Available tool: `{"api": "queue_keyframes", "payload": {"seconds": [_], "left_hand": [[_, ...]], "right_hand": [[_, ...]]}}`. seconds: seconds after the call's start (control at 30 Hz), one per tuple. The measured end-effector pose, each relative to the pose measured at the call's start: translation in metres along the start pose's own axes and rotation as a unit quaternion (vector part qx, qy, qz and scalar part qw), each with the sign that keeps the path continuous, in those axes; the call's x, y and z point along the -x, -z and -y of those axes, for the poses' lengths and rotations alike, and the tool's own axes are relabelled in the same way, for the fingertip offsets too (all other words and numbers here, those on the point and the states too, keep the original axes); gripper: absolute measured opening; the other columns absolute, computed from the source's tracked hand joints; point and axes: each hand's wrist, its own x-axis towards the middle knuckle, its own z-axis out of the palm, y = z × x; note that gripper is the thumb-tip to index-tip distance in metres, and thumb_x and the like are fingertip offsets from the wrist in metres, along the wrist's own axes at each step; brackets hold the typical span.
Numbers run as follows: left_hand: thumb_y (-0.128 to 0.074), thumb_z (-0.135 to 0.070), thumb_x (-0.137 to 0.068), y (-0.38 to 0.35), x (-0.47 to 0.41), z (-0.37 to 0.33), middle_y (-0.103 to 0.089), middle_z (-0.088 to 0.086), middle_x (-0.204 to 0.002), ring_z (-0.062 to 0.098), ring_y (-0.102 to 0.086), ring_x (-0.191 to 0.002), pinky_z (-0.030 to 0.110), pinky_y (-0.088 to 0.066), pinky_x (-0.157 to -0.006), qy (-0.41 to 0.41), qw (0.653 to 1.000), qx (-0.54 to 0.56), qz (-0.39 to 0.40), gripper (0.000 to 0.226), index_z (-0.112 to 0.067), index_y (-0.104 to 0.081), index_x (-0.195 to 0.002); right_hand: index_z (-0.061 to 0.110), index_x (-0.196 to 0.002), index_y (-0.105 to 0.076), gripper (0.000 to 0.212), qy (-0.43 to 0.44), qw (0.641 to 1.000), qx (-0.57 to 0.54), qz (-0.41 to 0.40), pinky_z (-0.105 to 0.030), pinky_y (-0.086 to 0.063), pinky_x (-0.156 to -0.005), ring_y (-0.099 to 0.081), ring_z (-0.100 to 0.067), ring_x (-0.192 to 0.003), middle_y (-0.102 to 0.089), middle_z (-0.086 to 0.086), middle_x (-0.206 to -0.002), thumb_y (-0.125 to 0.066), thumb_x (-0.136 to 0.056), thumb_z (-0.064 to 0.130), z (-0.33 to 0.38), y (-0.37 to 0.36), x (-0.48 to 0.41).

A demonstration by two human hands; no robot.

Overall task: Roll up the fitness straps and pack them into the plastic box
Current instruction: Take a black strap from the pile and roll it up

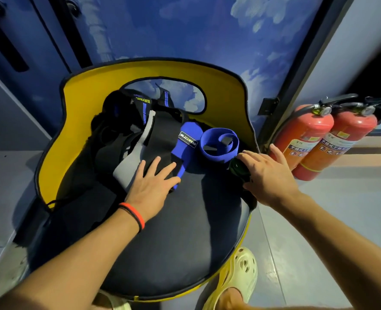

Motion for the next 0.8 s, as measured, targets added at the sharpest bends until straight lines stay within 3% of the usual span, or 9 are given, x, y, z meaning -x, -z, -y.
{"api": "queue_keyframes", "payload": {"seconds": [0.2,0.37,0.47,0.57,0.7,0.8], "left_hand": [[-0.061,-0.007,-0.092,0.002,0.009,0.018,-0.012,-0.008,-0.169,0.033,-0.002,-0.156,0.059,-0.004,-0.124,-0.005,1.000,0.004,0.010,0.066,-0.042,-0.043,-0.145],[-0.059,-0.024,-0.095,0.007,0.017,0.010,-0.008,-0.005,-0.170,0.030,0.005,-0.156,0.062,0.001,-0.122,-0.019,0.999,0.040,0.008,0.054,-0.036,-0.043,-0.145],[-0.062,-0.031,-0.094,0.006,0.022,0.012,-0.011,-0.005,-0.168,0.024,0.002,-0.156,0.061,-0.002,-0.123,-0.048,0.997,0.059,-0.008,0.061,-0.036,-0.039,-0.150],[-0.064,-0.039,-0.094,0.006,0.029,0.018,-0.022,-0.005,-0.165,0.021,-0.008,-0.156,0.059,-0.013,-0.123,-0.058,0.994,0.079,-0.047,0.058,-0.035,-0.043,-0.148],[-0.067,-0.037,-0.091,0.012,0.034,0.031,-0.043,-0.003,-0.150,0.022,-0.033,-0.144,0.053,-0.033,-0.116,0.038,0.978,0.142,-0.150,0.049,-0.028,-0.055,-0.138],[-0.067,-0.040,-0.090,0.021,0.032,0.038,-0.048,-0.006,-0.141,0.021,-0.039,-0.135,0.049,-0.038,-0.108,0.168,0.958,0.173,-0.155,0.047,-0.029,-0.055,-0.135]], "right_hand": [[0.020,-0.156,-0.034,0.084,-0.014,0.999,0.031,0.016,-0.059,0.002,-0.122,-0.033,-0.025,-0.151,-0.038,-0.003,-0.162,-0.076,-0.086,0.037,0.007,0.003,0.004],[0.018,-0.160,-0.023,0.086,-0.034,0.999,0.005,0.037,-0.058,-0.001,-0.123,-0.017,-0.023,-0.156,-0.022,-0.006,-0.169,-0.064,-0.087,0.039,0.010,0.002,0.005],[0.020,-0.157,-0.028,0.096,-0.038,0.999,-0.010,0.034,-0.058,-0.004,-0.123,-0.021,-0.024,-0.155,-0.024,-0.007,-0.167,-0.058,-0.076,0.063,0.010,0.005,0.002],[0.022,-0.149,-0.040,0.087,-0.040,0.999,-0.026,-0.014,-0.059,-0.010,-0.122,-0.032,-0.028,-0.149,-0.037,-0.009,-0.160,-0.055,-0.077,0.067,0.009,0.013,-0.003],[0.023,-0.138,-0.054,0.068,-0.033,0.995,-0.045,-0.082,-0.060,-0.017,-0.119,-0.043,-0.030,-0.141,-0.049,-0.008,-0.149,-0.070,-0.081,0.057,0.013,0.018,-0.011],[0.024,-0.132,-0.060,0.055,-0.018,0.991,-0.064,-0.113,-0.058,-0.021,-0.117,-0.047,-0.029,-0.137,-0.052,-0.006,-0.144,-0.072,-0.083,0.047,0.027,0.024,-0.016]]}}
